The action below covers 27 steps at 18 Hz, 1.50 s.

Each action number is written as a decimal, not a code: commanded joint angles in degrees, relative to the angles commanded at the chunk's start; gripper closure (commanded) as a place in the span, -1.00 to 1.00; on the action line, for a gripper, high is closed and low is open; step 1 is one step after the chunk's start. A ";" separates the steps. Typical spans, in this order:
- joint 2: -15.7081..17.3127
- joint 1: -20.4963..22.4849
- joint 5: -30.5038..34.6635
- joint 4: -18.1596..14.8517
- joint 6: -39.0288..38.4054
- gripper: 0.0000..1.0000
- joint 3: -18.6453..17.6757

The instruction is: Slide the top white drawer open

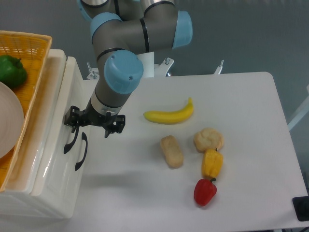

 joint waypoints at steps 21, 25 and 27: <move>-0.53 -0.27 0.26 0.53 0.17 -1.00 -0.18; -0.70 -0.27 0.53 0.61 0.18 -1.00 -0.09; -0.70 -0.27 1.31 0.62 0.18 -1.00 -0.09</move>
